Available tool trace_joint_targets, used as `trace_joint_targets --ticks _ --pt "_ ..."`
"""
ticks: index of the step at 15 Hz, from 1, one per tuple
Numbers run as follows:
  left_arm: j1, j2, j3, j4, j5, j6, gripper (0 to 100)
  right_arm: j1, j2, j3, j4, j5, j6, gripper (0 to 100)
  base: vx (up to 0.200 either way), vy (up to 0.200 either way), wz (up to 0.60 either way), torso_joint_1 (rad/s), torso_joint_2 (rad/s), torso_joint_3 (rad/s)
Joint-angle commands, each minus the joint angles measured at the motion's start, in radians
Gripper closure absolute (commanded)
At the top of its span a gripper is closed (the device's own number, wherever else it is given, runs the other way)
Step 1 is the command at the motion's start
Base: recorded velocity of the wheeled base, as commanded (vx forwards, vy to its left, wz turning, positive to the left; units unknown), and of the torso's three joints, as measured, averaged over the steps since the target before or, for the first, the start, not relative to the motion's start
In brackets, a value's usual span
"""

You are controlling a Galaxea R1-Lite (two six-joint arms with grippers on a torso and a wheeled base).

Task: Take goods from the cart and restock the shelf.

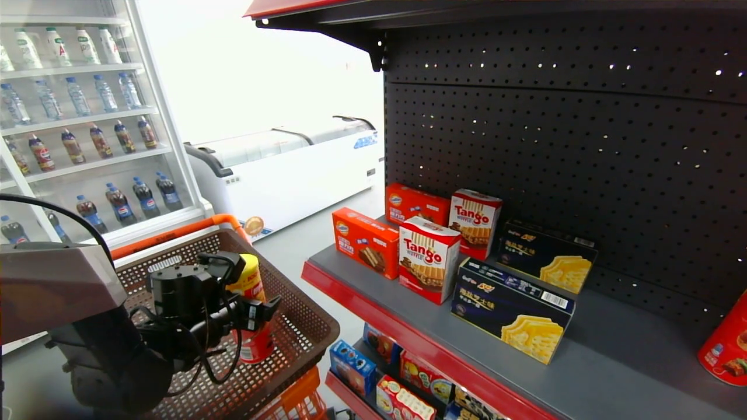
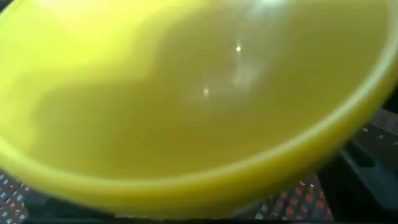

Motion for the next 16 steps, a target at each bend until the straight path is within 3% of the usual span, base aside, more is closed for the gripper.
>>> trace_joint_targets --ticks 1,6,9,11,16 --pt "-0.001 -0.005 0.001 -0.003 0.000 0.000 100 0.000 0.001 0.000 0.000 0.000 0.000 0 0.000 0.000 0.00 0.000 0.00 0.000" --pt "-0.015 -0.008 -0.005 0.000 0.005 0.000 100 0.000 0.001 0.000 0.000 0.000 0.000 0 0.000 0.000 0.00 0.000 0.00 0.000" --pt "-0.030 -0.063 -0.047 0.004 0.063 0.014 100 0.000 0.001 0.000 0.000 0.000 0.000 0 0.000 0.000 0.00 0.000 0.00 0.000" --pt "-0.030 -0.119 -0.064 0.040 0.049 0.014 100 0.000 0.000 0.000 0.000 0.000 0.000 0 0.000 0.000 0.00 0.000 0.00 0.000" --pt "-0.056 -0.286 -0.166 0.304 -0.011 0.008 100 0.000 0.001 0.000 0.000 0.000 0.000 0 0.000 0.000 0.00 0.000 0.00 0.000"
